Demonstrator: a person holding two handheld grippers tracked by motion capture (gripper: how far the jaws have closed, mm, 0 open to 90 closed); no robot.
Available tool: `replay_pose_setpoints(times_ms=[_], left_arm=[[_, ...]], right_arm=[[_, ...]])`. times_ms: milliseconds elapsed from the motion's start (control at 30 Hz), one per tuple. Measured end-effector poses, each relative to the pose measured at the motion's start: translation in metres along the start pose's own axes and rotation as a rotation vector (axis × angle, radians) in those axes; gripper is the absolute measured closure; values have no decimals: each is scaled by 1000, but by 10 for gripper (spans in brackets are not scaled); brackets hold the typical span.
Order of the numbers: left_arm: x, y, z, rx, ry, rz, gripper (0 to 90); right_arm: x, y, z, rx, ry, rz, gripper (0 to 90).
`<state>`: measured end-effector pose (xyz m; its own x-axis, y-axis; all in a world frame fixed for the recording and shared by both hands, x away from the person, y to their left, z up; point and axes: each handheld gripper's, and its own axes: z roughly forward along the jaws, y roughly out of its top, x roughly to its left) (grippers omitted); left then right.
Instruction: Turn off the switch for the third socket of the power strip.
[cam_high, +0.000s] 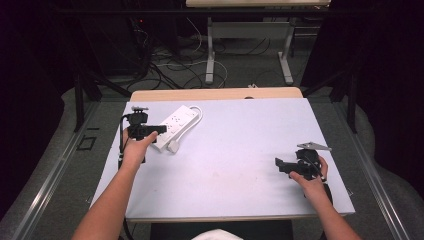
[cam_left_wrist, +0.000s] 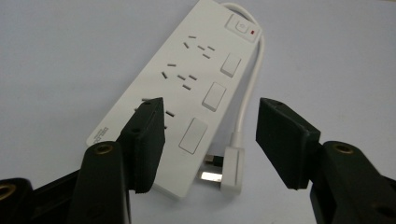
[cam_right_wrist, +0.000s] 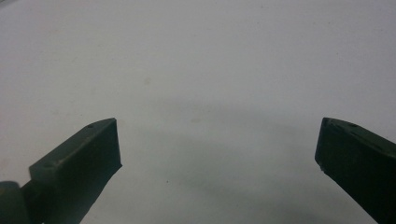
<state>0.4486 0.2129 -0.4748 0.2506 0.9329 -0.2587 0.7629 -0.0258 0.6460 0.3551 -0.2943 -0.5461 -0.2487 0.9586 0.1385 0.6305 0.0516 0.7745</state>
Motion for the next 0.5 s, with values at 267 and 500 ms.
replay_pose_setpoints(times_ms=[267, 500], left_arm=[[-13, -2, -5, -8, -19, 62, 380], [-29, -3, -8, -21, -49, 99, 319]], right_arm=[[0, 0, 0, 1, 2, -4, 0], [0, 0, 0, 0, 1, -1, 0]])
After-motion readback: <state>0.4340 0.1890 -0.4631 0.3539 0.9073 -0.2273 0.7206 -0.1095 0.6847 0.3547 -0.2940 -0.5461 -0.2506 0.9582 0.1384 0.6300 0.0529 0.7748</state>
